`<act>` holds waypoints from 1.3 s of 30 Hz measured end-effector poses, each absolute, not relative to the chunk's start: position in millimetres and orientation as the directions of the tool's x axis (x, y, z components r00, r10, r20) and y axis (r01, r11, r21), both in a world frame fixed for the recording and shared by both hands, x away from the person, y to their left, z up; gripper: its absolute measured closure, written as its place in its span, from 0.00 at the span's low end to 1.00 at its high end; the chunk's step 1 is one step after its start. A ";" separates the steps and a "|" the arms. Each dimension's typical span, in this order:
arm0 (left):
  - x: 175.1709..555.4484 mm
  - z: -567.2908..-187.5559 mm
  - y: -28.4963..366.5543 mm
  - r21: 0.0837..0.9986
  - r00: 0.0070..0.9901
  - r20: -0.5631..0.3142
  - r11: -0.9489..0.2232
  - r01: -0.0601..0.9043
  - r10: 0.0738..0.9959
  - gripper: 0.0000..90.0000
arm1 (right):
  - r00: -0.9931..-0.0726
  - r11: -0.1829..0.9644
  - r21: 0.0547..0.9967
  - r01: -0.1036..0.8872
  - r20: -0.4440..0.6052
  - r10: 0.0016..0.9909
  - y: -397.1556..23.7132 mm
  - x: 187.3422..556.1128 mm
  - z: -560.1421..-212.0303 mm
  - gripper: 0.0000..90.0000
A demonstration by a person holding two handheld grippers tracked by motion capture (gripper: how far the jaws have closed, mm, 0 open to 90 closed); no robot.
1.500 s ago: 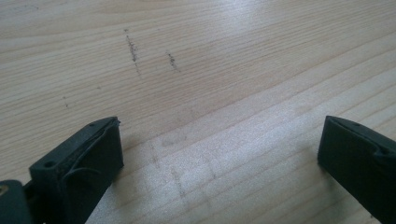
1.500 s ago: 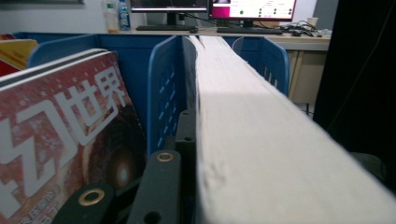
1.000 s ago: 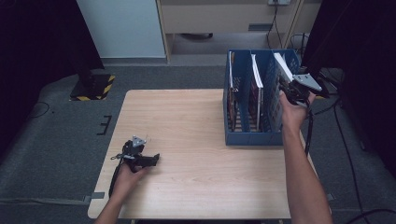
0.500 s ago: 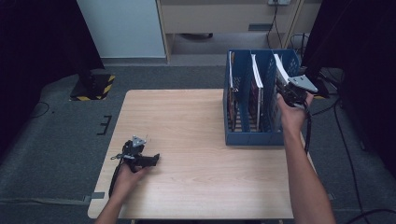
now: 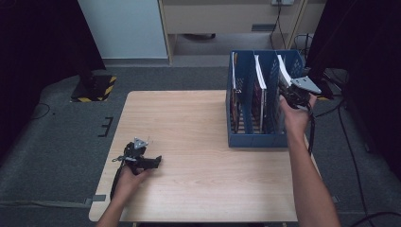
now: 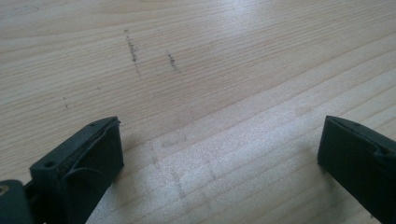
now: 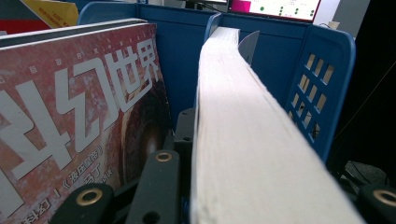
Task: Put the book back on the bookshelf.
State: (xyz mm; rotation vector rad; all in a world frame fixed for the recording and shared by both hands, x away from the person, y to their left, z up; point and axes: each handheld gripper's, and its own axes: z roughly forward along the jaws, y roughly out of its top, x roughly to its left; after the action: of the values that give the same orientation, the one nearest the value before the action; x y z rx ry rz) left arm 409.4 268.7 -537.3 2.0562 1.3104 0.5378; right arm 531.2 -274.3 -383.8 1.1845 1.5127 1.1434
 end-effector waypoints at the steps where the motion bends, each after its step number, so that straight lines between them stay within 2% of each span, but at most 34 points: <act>1: 409.3 -537.3 268.6 0.698 0.421 0.004 -0.304 0.648 0.907 0.00 | -0.166 0.121 0.977 0.178 -0.091 0.982 -274.3 531.1 -383.8 0.79; 9: 409.4 -537.3 268.7 0.698 0.421 0.004 -0.304 0.648 0.907 0.00 | -0.188 0.088 0.981 0.174 -0.055 0.981 -276.3 528.9 -383.0 0.71; 24: 409.4 -537.3 268.7 0.698 0.421 0.004 -0.304 0.648 0.907 0.00 | -0.203 0.060 0.981 0.185 -0.021 0.979 -277.7 522.9 -381.5 0.48; 39: 409.4 -537.3 268.7 0.698 0.421 0.004 -0.304 0.648 0.907 0.00 | -0.198 0.052 0.974 0.219 -0.008 0.980 -280.4 513.2 -379.4 0.39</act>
State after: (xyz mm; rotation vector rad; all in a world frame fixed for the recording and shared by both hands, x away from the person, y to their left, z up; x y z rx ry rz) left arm 409.4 268.7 -537.3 2.0566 1.3104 0.5378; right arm 513.2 -280.4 -379.4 1.2514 1.5387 1.2158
